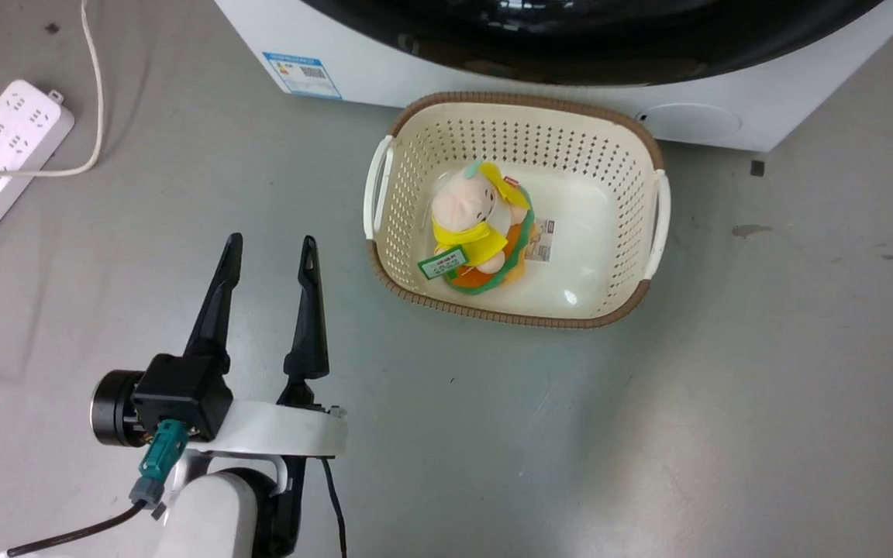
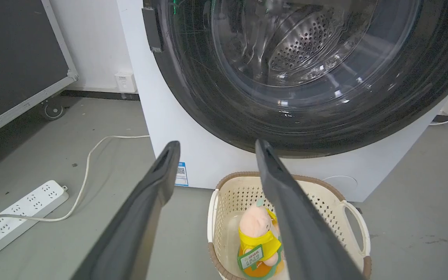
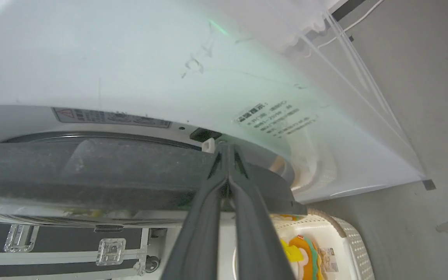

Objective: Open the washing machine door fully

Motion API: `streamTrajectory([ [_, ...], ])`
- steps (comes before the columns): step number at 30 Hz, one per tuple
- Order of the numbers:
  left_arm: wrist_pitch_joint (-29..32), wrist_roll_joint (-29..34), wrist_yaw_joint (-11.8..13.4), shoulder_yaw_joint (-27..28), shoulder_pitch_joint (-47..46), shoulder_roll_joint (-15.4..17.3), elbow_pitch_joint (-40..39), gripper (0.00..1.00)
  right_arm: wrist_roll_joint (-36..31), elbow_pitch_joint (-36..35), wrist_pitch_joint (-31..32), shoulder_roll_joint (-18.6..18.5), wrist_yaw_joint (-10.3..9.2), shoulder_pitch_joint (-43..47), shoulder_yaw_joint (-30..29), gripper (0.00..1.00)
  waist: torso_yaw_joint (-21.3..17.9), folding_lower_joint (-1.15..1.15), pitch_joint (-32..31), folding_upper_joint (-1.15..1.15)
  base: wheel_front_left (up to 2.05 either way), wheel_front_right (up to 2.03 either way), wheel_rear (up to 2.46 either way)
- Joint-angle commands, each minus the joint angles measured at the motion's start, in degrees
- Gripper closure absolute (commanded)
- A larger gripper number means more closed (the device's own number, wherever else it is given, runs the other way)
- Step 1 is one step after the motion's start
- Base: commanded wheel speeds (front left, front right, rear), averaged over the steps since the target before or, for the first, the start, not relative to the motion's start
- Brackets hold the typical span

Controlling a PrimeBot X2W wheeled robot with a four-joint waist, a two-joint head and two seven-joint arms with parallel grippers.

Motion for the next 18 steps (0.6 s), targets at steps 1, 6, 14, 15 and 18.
streamTrajectory([
  [1,-0.59,-0.61,0.27,-0.39,-1.35,0.07,-0.26,0.00,-0.27,1.46,2.20,-0.39,0.07,-3.39,-2.40,1.00,0.36,0.00,0.53,0.00,0.00,0.00,0.00],
  [6,-1.31,-1.12,0.56,-1.03,-2.00,0.08,-0.25,0.00,-1.70,3.55,10.03,0.51,0.06,-9.29,-9.43,1.00,1.09,0.00,1.93,0.00,0.00,0.00,0.00],
  [14,-2.26,-1.97,1.08,-1.95,-3.16,0.08,-0.11,0.00,-6.58,6.53,19.20,0.57,0.06,-16.01,-16.96,1.00,2.27,0.00,2.72,0.00,0.00,0.00,0.00],
  [15,-2.38,-2.09,1.19,-2.07,-3.23,0.08,-0.12,0.00,-6.58,6.13,20.51,0.90,0.06,-15.74,-16.81,1.00,2.37,0.00,2.63,0.00,0.00,0.00,0.00],
  [18,-2.62,-2.24,1.36,-2.28,-3.27,0.09,-0.04,0.00,-6.39,5.29,22.49,1.43,0.06,-15.17,-17.64,1.00,2.54,0.00,2.36,0.00,0.00,0.00,0.00],
])
